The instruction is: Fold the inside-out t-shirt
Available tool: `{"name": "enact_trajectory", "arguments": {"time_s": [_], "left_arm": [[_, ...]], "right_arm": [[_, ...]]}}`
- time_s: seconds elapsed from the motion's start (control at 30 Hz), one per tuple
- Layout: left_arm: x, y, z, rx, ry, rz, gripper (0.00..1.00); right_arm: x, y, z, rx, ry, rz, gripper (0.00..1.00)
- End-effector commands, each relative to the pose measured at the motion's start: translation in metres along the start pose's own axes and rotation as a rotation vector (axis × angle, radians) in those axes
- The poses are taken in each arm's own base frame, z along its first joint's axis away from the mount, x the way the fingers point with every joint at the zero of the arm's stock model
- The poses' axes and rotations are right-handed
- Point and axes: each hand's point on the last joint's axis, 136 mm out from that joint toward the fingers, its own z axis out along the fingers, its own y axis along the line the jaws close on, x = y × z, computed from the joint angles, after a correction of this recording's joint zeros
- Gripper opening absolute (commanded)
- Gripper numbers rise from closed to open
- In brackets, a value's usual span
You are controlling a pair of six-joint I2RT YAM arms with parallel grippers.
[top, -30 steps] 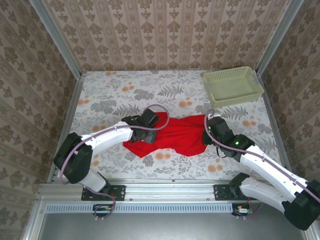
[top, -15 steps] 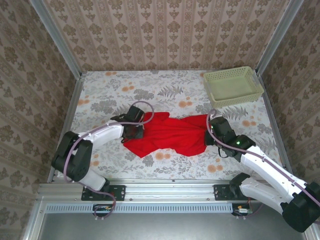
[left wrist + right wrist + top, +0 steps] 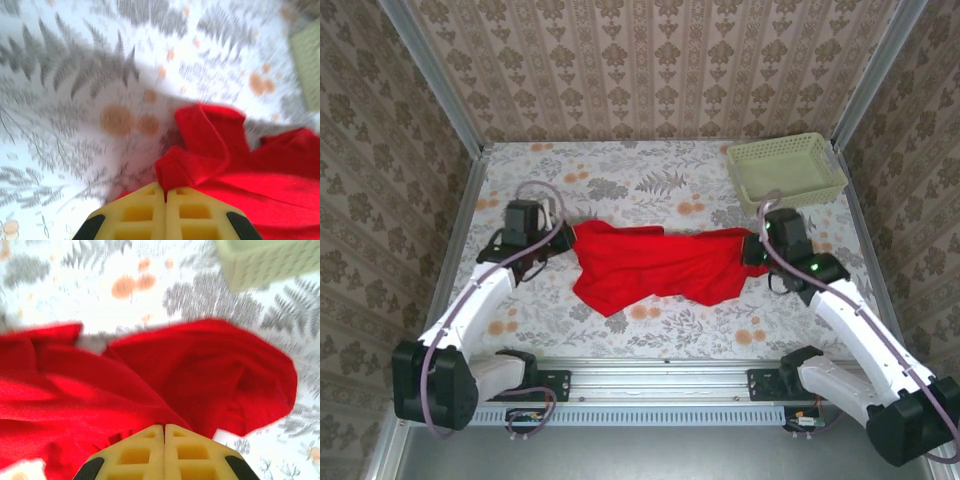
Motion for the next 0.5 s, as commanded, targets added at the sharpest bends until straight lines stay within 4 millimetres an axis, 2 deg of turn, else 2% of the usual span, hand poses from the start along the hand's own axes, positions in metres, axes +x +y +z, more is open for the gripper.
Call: {"name": "enact_trajectory", "arguments": {"time_s": [0.0,0.03,0.1,0.13,0.2,0.27,0.3,0.4,0.43,0.47], "left_arm": [[-0.070,-0.039,-0.043,0.169,-0.152,-0.039,0.00],[-0.092,-0.048,-0.061,0.203,-0.207,-0.048,0.00],[-0.126,-0.061,-0.098,0.236,-0.318,-0.044,0.00],[-0.136,-0.070,-0.115,0.248,-0.366,-0.022,0.00],[-0.141,-0.080,-0.135,0.252,-0.423,0.015,0.00],[-0.130,-0.076,-0.131,0.245,-0.425,0.016,0.00],[-0.118,-0.067,-0.120,0.225,-0.400,0.008,0.00],[-0.076,-0.024,-0.071,0.116,-0.258,-0.047,0.00],[-0.059,-0.007,-0.054,0.068,-0.201,-0.068,0.00],[-0.046,0.007,-0.041,0.031,-0.152,-0.082,0.00]], "right_arm": [[-0.073,0.029,-0.037,-0.088,-0.124,0.001,0.00],[-0.096,0.039,-0.052,-0.112,-0.161,-0.009,0.00],[-0.129,0.056,-0.080,-0.158,-0.239,-0.026,0.00],[-0.141,0.062,-0.093,-0.175,-0.279,-0.034,0.00],[-0.147,0.072,-0.104,-0.210,-0.300,-0.050,0.00],[-0.128,0.079,-0.091,-0.222,-0.251,-0.074,0.00],[-0.107,0.081,-0.073,-0.209,-0.196,-0.098,0.00],[-0.027,0.081,-0.012,-0.134,0.004,-0.174,0.00],[0.003,0.078,0.005,-0.111,0.076,-0.192,0.00],[0.024,0.075,0.015,-0.094,0.126,-0.199,0.00]]}}
